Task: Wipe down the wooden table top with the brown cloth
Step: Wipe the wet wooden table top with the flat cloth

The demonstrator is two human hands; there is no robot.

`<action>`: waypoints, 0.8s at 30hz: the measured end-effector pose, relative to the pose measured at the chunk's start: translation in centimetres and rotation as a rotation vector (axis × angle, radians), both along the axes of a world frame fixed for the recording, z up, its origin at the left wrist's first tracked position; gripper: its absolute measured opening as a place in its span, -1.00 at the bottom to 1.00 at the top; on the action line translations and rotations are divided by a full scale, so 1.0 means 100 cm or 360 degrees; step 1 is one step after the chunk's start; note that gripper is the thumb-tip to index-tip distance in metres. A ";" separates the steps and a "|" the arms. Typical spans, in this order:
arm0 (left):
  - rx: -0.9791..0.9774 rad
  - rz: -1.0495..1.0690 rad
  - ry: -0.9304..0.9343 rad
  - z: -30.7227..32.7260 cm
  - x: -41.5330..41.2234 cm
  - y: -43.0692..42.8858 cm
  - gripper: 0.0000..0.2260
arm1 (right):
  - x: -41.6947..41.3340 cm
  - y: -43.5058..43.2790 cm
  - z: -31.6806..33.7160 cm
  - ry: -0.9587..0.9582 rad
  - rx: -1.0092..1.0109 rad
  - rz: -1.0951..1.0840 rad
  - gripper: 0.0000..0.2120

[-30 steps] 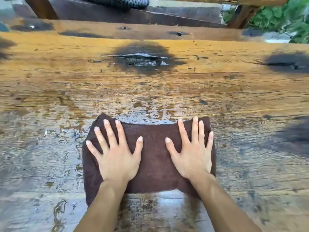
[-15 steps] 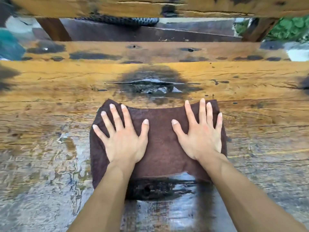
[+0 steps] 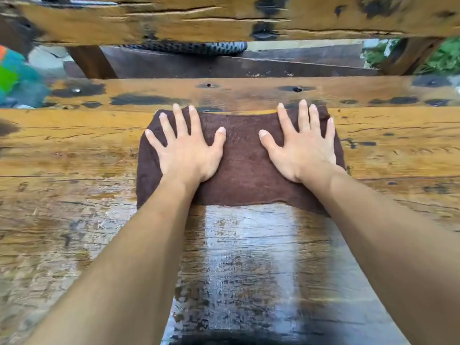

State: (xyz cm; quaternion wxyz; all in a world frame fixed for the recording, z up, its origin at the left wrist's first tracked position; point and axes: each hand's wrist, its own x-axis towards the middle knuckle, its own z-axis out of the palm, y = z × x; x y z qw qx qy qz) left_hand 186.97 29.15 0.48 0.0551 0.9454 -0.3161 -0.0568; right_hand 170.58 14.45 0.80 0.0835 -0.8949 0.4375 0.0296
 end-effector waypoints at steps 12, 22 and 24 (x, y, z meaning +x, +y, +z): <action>-0.0038 -0.0097 -0.0020 0.000 0.018 -0.012 -0.31 | 0.020 -0.021 0.001 -0.0047 -0.0038 0.0022 -0.24; -0.0052 -0.0102 0.0029 -0.005 -0.023 0.047 -0.42 | -0.018 0.027 -0.001 -0.0002 -0.0009 0.0129 -0.28; -0.0054 -0.0100 0.0054 -0.005 -0.037 0.065 -0.43 | -0.033 0.046 -0.001 -0.0014 0.0019 0.0137 -0.30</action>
